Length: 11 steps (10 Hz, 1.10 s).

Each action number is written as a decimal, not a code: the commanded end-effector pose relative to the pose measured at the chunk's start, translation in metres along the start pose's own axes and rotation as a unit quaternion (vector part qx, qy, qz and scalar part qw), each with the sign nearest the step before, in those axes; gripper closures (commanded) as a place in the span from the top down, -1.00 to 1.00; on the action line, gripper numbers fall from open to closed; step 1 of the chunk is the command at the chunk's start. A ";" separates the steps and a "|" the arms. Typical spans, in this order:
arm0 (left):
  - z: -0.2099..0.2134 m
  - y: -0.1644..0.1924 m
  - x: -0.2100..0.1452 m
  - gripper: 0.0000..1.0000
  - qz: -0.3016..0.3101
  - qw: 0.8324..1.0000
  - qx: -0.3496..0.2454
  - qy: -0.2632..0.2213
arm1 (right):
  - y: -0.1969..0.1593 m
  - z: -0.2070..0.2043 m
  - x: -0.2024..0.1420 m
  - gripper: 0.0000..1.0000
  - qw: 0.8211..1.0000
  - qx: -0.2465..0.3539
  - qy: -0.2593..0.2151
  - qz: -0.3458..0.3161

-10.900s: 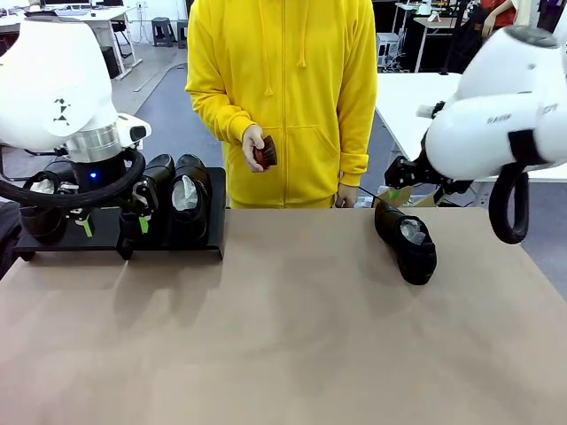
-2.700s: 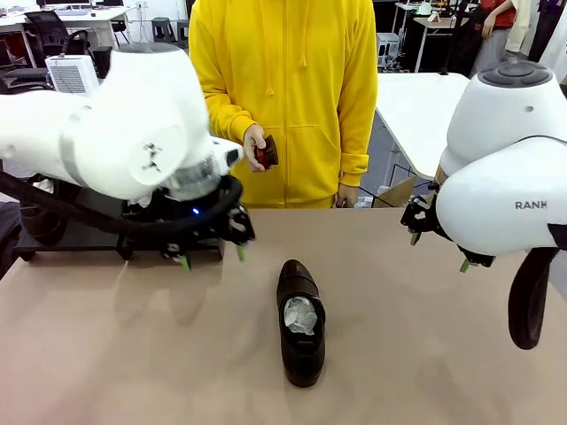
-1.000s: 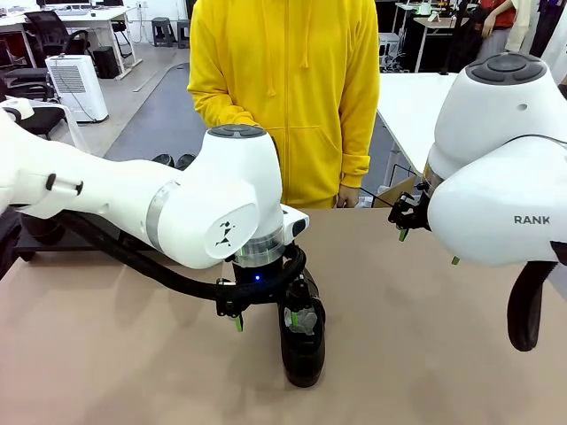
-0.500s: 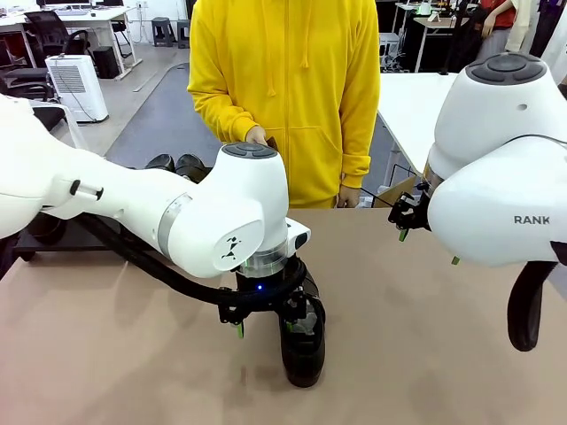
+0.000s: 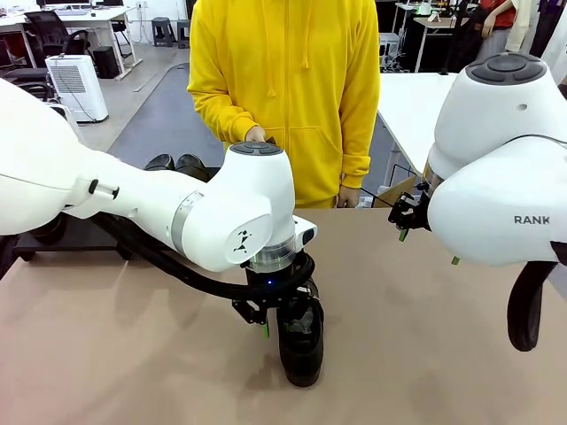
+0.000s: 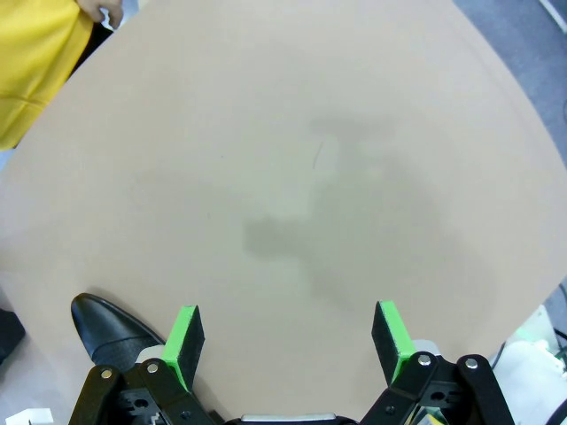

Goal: Organize the shoes by placing them on the stand.
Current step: Place the Shoe from the middle of the table onto the Shoes Stand.

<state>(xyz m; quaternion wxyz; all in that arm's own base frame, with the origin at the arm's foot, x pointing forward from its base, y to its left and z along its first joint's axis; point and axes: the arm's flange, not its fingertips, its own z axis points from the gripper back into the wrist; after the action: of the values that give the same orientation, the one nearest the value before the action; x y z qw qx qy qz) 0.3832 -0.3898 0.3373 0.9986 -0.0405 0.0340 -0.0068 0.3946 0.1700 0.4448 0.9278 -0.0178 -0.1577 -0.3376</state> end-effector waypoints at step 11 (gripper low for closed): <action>0.170 0.100 -0.022 -1.00 -0.072 0.996 0.043 -0.042 | -0.001 0.000 0.002 1.00 1.000 0.000 -0.005 0.007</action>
<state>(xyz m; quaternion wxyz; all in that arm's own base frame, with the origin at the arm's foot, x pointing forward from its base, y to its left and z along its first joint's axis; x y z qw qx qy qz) 0.3821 -0.3013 0.4885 0.9966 0.0007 0.0244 -0.0788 0.3945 0.1695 0.4442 0.9278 -0.0183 -0.1573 -0.3378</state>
